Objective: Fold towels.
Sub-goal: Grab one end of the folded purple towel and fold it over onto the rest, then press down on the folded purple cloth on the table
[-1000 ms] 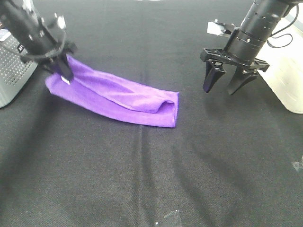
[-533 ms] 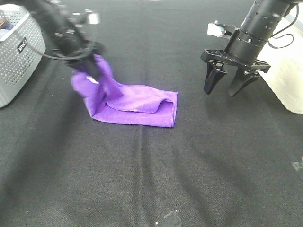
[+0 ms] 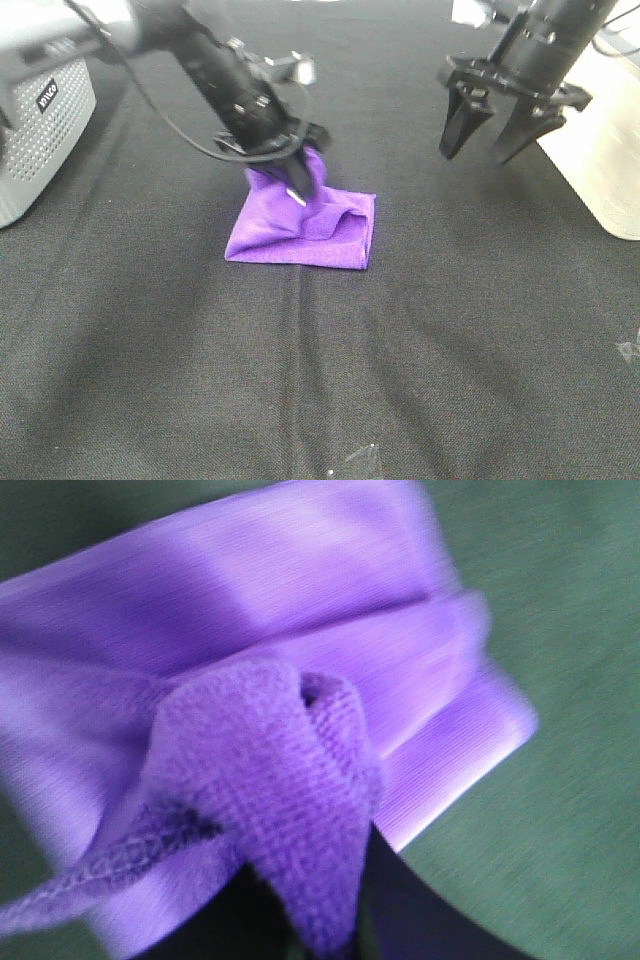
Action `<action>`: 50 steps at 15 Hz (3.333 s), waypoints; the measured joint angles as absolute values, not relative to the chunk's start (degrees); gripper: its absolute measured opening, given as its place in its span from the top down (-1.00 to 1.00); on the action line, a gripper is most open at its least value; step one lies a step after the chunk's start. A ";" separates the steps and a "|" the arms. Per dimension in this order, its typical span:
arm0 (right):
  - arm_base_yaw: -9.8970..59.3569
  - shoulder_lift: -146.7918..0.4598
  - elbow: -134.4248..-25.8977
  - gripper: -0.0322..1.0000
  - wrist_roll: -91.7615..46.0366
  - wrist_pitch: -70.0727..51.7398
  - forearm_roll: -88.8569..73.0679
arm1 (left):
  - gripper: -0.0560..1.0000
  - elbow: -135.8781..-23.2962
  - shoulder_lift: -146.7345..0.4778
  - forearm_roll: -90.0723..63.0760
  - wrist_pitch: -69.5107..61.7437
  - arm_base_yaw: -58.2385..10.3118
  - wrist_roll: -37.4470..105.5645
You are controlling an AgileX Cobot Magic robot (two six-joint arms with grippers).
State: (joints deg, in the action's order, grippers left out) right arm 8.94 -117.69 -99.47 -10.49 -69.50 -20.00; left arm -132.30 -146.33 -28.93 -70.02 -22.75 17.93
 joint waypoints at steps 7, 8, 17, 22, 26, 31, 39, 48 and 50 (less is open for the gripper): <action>8.94 -116.77 -99.47 -0.35 -10.66 -69.73 -20.00 | -0.03 -134.42 -148.63 -35.81 -67.95 -25.32 15.13; 8.94 -116.43 -99.47 -0.35 -10.89 -69.73 -19.88 | -0.07 -134.42 -148.63 -38.04 -67.15 -25.55 15.13; 8.94 -111.38 -99.47 -0.35 -12.61 -69.73 -19.31 | -0.09 -144.16 -149.14 -38.16 -69.21 -25.55 14.84; 8.94 -111.33 -99.47 -0.35 -24.12 -69.73 -20.86 | -0.09 -150.97 -145.99 -19.02 -69.33 -21.43 7.05; 9.40 -112.30 -99.47 -0.35 -43.54 -68.98 -36.15 | -0.13 -147.65 -141.35 -10.43 -69.44 -15.01 0.00; 17.82 -122.27 -99.47 -0.35 -56.61 -53.86 -37.41 | -0.37 -141.00 -135.91 -3.21 -69.73 -11.06 0.00; 18.39 -130.06 -99.47 -0.35 -75.34 -44.06 -52.71 | -0.37 -140.95 -135.85 -6.82 -69.73 -10.71 1.83; 18.39 -134.01 -99.47 -0.01 -75.92 -39.94 -50.25 | -0.37 -140.95 -135.85 -7.45 -69.73 -10.71 2.58; 18.39 -134.01 -99.47 0.38 -75.92 -39.88 -50.25 | -0.37 -140.95 -135.85 -7.45 -69.73 -10.71 2.69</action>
State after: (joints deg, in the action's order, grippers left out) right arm 18.39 -134.01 -99.47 -75.92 -39.88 -50.25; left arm -140.95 -135.85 -7.45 -69.73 -10.71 2.69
